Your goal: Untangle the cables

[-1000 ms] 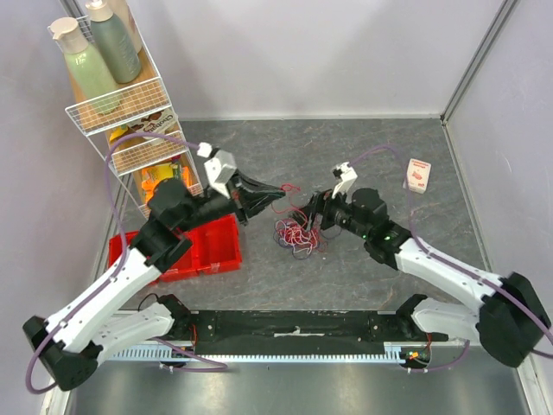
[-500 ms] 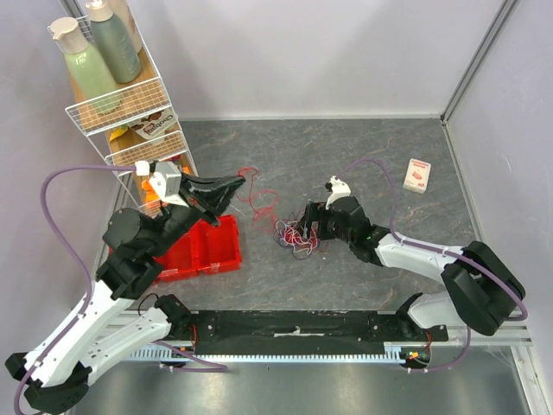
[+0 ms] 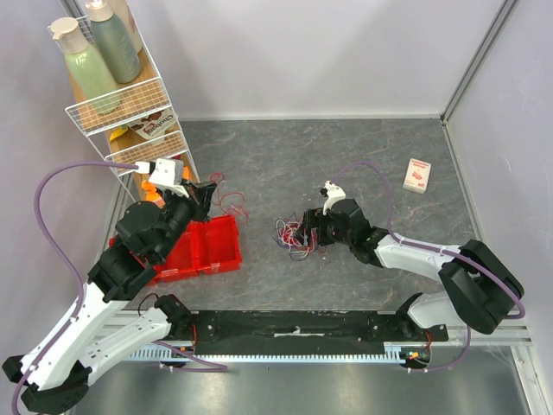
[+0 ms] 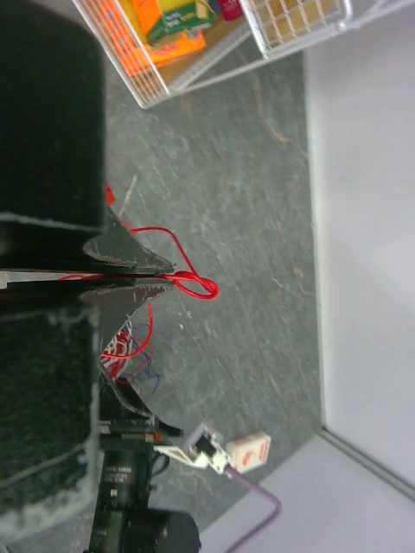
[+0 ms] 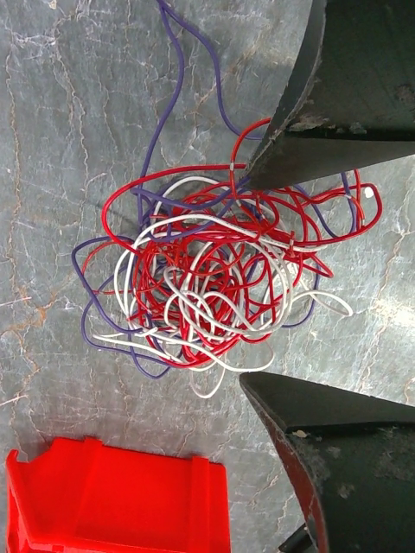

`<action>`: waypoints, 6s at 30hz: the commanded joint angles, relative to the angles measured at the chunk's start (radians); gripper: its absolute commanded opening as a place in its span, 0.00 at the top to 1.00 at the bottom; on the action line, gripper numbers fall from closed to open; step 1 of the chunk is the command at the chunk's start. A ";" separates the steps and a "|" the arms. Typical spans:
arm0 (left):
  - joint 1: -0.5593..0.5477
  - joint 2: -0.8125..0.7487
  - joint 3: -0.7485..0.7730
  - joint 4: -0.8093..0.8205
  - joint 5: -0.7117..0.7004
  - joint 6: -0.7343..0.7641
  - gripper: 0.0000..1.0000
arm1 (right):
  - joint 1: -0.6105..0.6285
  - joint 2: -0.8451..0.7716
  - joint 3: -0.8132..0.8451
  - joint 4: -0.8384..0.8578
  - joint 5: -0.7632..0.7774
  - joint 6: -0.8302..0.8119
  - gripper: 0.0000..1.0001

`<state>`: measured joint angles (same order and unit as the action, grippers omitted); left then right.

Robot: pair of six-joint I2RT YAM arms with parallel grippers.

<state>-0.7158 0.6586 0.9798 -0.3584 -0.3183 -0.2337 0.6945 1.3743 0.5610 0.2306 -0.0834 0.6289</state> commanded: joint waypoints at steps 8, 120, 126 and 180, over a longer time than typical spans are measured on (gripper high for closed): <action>-0.002 -0.043 -0.047 -0.106 -0.215 -0.107 0.98 | 0.000 -0.073 -0.024 0.007 0.005 -0.029 0.07; 0.076 1.171 0.109 0.256 0.931 -0.293 0.55 | -0.107 -0.527 0.115 -0.224 -0.225 -0.035 1.00; 0.059 1.222 0.123 0.194 0.852 -0.268 0.54 | -0.107 -0.563 0.449 -0.385 -0.153 -0.113 1.00; 0.050 0.447 -0.277 0.964 1.171 -0.242 0.36 | -0.050 -0.526 0.260 -0.165 -0.480 -0.044 1.00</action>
<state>-0.6590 1.1023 0.6552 0.5926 0.8165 -0.4637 0.6376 0.8585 0.8230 0.0013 -0.5434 0.5732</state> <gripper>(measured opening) 0.730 0.007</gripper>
